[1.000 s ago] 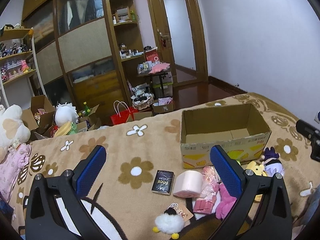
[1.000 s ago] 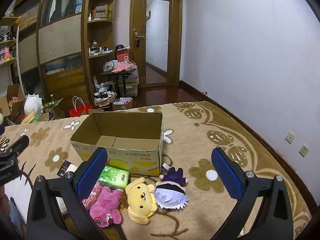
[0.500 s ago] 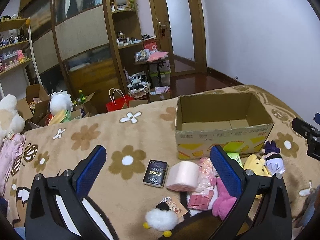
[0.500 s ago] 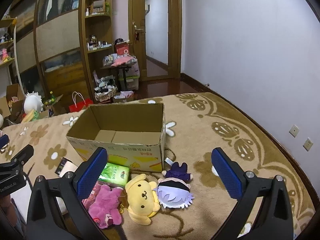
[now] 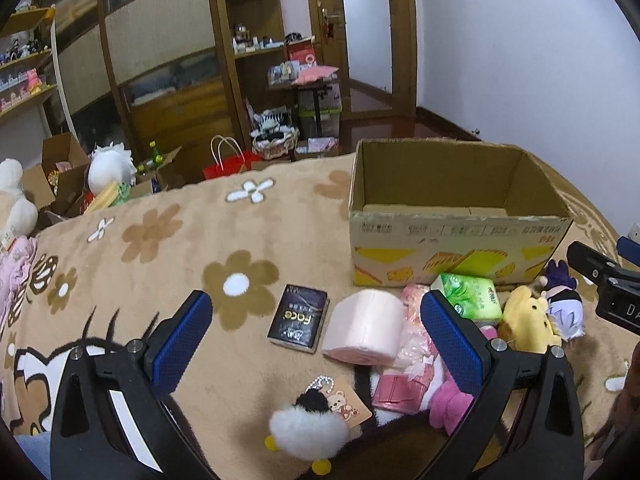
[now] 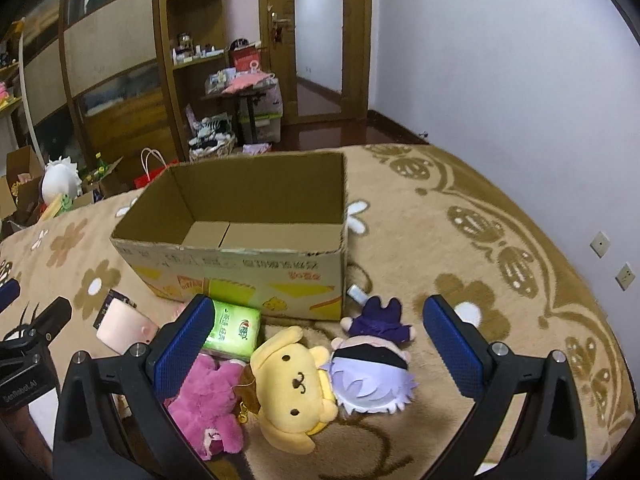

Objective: Organize soft objects
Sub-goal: 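Reach the right tool to the purple-haired doll while the left tool reaches the white pom-pom, then grasp the purple-haired doll with the right tool while the left tool grasps the white pom-pom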

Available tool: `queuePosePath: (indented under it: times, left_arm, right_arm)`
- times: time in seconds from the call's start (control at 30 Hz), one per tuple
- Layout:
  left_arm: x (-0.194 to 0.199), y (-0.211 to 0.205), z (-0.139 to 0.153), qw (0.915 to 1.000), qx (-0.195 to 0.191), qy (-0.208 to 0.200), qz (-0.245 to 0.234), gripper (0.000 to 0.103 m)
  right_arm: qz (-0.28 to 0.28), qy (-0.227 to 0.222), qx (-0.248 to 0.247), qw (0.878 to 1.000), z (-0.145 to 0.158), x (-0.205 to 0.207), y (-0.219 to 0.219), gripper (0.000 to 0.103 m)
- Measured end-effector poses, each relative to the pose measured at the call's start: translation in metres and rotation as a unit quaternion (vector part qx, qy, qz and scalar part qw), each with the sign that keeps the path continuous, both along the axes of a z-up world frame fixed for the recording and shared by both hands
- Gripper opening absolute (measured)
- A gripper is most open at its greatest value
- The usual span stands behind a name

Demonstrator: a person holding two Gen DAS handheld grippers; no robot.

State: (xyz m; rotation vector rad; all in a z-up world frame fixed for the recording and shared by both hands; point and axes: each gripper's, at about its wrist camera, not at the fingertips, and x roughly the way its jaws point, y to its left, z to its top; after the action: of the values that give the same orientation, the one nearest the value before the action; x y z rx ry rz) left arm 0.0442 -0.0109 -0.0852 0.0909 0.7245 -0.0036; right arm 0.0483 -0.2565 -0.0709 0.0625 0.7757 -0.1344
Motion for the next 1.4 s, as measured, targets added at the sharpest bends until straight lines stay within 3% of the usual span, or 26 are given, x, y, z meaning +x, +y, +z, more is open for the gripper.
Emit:
queuePosePath:
  times: [0.2,0.5,0.8,0.9,1.03,1.4]
  left_arm:
    - [0.008,0.006,-0.016,0.9993,-0.022,0.030,0.010,0.103]
    - [0.012,0.007,-0.031,0.9984,-0.006,0.053,0.021,0.103]
    - [0.018,0.015,-0.053,0.9945,0.012,0.094,0.043,0.103]
    - [0.017,0.016,-0.058,0.9931,0.018,0.104,0.051,0.103]
    - [0.014,0.015,-0.064,0.9912,0.031,0.115,0.057,0.103]
    - [0.013,0.014,-0.079,0.9876,0.034,0.144,0.052,0.102]
  right_arm:
    - [-0.008,0.017,0.025,1.000,-0.018,0.008,-0.006,0.103]
    - [-0.042,0.037,0.056,0.997,-0.037,0.013,-0.028,0.103]
    - [-0.050,0.063,0.051,0.995,-0.055,0.016,-0.036,0.089]
    - [-0.052,0.071,0.059,0.994,-0.062,0.018,-0.041,0.078]
    - [-0.068,0.079,0.074,0.992,-0.072,0.018,-0.052,0.071]
    - [-0.093,0.086,0.084,0.988,-0.083,0.019,-0.069,0.066]
